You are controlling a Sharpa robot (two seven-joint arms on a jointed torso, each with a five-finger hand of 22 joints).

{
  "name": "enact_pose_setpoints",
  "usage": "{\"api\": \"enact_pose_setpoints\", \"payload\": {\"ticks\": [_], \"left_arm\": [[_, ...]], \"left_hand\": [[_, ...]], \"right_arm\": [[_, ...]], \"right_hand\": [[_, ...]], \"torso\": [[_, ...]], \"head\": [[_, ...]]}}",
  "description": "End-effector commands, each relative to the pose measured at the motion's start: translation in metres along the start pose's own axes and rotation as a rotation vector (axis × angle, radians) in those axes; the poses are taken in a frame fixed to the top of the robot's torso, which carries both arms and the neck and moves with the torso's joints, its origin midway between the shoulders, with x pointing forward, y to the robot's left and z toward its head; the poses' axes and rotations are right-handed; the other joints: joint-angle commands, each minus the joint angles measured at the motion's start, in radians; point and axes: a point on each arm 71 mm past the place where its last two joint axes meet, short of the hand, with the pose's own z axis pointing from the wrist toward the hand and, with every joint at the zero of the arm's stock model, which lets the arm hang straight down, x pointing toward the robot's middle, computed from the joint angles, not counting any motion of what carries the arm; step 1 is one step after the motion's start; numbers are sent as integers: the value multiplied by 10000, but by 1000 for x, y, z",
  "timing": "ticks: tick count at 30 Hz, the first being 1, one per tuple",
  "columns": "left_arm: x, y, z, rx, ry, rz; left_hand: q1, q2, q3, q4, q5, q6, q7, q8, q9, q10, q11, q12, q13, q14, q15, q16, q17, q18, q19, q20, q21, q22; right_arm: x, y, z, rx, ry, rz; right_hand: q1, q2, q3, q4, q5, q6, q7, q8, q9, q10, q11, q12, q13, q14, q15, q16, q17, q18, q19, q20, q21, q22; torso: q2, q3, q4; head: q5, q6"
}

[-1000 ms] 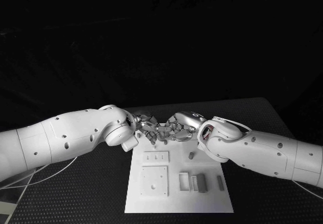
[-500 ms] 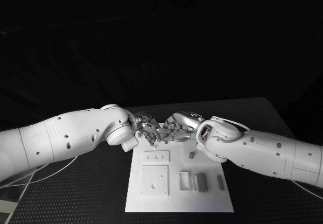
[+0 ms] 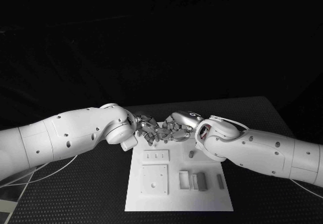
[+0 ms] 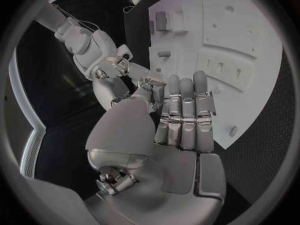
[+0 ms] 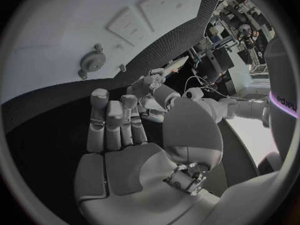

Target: Assemble the parts on the task board

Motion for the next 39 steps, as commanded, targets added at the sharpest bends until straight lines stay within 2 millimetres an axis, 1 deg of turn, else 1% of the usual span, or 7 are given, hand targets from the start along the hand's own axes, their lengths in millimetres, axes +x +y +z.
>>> {"api": "enact_pose_setpoints", "payload": {"ticks": [1, 17, 25, 27, 31, 35, 39], "left_arm": [[5, -4, 0, 54, 665, -407], [6, -1, 0, -202, 1227, -804], [7, 0, 0, -300, 1418, -820], [6, 1, 1, -318, 1387, -885], [5, 1, 1, -331, 1396, -951], [4, 2, 1, -333, 1403, -1018], [4, 2, 1, -335, 1422, -1094]], "left_hand": [[-3, 92, -60, -26, 64, 103, 2, 62, 38, -24, -65, 89, 52, -37, -80, 97, -10, 171, -6, -89, 55, 53], [-47, 141, -112, -24, 89, 187, -47, 79, 216, -66, -121, 378, 263, -59, -130, 390, -50, 174, 25, -140, 148, 267], [337, 210, -20, -44, 152, 189, -54, 49, 351, -166, -129, 546, 380, -131, -142, 571, -127, 167, -10, -155, 174, 422], [511, 246, -13, -49, 240, 186, -52, 33, 401, -201, -129, 600, 412, -160, -140, 630, -167, 164, -25, -155, 177, 478], [843, 431, -72, -58, 690, 184, -51, 2, 499, -258, -128, 689, 456, -210, -135, 741, -246, 159, -60, -148, 168, 581], [965, 576, -107, -59, 824, 181, -51, -14, 539, -280, -128, 720, 468, -234, -133, 781, -283, 158, -73, -145, 161, 621], [928, 586, -170, -37, 825, 183, -47, -22, 559, -287, -124, 737, 473, -241, -127, 804, -302, 150, -79, -138, 155, 640]], "right_arm": [[3, 5, 0, -245, 213, -86], [4, 10, 0, -499, 269, -255], [4, 12, 0, -610, 280, -318], [5, 13, -1, -646, 297, -337], [5, 14, -1, -690, 351, -347], [5, 14, -1, -723, 398, -381], [6, 14, -2, -748, 447, -432]], "right_hand": [[-76, 22, 5, 44, -9, 263, 208, 54, 8, 1, -66, 32, -9, -7, -93, 39, -17, 150, -24, -72, 37, 170], [18, 26, 23, -76, -6, 257, 201, 51, 13, -18, -73, 29, -6, -29, -101, 38, -18, 151, -50, -87, 35, 173], [132, 36, 38, -241, -6, 248, 204, 45, 18, -31, -70, 29, -3, -46, -100, 41, -19, 151, -67, -90, 38, 174], [154, 43, 41, -277, -6, 247, 205, 44, 18, -32, -69, 30, -2, -49, -99, 43, -20, 151, -69, -90, 39, 174], [177, 56, 46, -316, -5, 246, 206, 43, 19, -34, -68, 30, -2, -52, -97, 43, -21, 151, -73, -89, 40, 174], [186, 59, 45, -339, -6, 247, 207, 43, 20, -36, -67, 29, -1, -55, -95, 43, -21, 151, -77, -87, 39, 174], [193, 61, 45, -355, -6, 247, 208, 43, 20, -39, -66, 28, -2, -58, -94, 42, -22, 151, -81, -85, 39, 174]], "torso": [[-3, 4, 4], [-1, 14, -8], [-3, 12, -4], [-3, 12, -4], [-1, 11, -3], [2, 12, -4], [4, 10, -10]], "head": [[1, -24], [17, -71], [15, -100], [15, -100], [17, -106], [17, -113], [22, -122]]}}
